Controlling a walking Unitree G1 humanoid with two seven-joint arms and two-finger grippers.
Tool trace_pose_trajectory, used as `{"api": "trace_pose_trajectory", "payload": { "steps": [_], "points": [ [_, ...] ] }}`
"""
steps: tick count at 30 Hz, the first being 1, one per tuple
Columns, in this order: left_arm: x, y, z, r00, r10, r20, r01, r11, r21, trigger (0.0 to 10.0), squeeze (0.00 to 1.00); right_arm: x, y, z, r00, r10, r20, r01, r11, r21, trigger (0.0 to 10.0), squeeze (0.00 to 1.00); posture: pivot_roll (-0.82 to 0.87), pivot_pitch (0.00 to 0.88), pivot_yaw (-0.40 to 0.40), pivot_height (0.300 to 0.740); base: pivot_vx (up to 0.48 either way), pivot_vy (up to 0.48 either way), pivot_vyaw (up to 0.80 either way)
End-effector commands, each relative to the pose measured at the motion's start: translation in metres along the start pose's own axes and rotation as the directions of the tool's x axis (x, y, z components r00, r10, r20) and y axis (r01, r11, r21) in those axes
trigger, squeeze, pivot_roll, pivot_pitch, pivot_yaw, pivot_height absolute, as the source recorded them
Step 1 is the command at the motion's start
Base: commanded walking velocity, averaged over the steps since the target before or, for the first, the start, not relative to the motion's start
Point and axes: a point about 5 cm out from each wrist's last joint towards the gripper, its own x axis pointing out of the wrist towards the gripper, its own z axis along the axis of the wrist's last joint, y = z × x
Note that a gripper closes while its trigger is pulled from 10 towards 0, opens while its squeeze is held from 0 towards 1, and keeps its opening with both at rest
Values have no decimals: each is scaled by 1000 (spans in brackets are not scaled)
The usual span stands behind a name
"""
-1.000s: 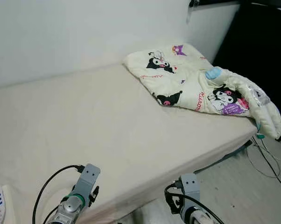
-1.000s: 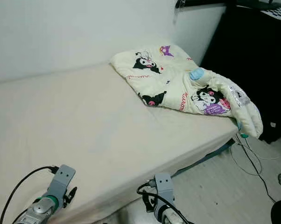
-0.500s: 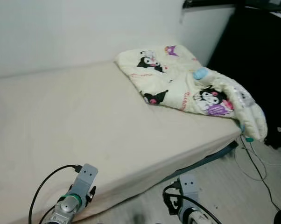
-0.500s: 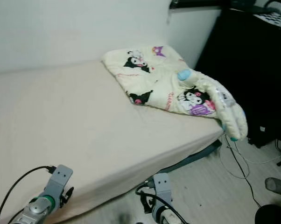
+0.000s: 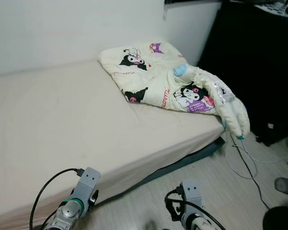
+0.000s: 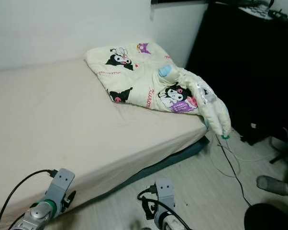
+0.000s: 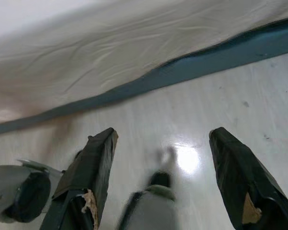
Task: Clean up the room
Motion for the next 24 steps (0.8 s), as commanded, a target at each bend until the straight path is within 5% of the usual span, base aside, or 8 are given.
{"api": "trace_pose_trajectory", "payload": {
  "steps": [1,7,24],
  "points": [
    [-1,1,-3,1000,-2,-11,2,1000,7,10000,0,-1,0,-4,1000,-7,-15,7,1000,9,10000,0,59,30,13,740,0,-292,0],
    [-1,1,-4,1000,-3,-11,3,1000,8,10000,0,-1,0,-4,1000,-9,-15,10,1000,12,10000,0,59,31,13,740,0,-289,0],
    [-1,1,-3,1000,-5,-10,5,1000,10,10000,0,-1,-1,-4,1000,-18,-20,18,1000,15,10000,0,58,32,14,740,0,-285,576]
  ]
}}
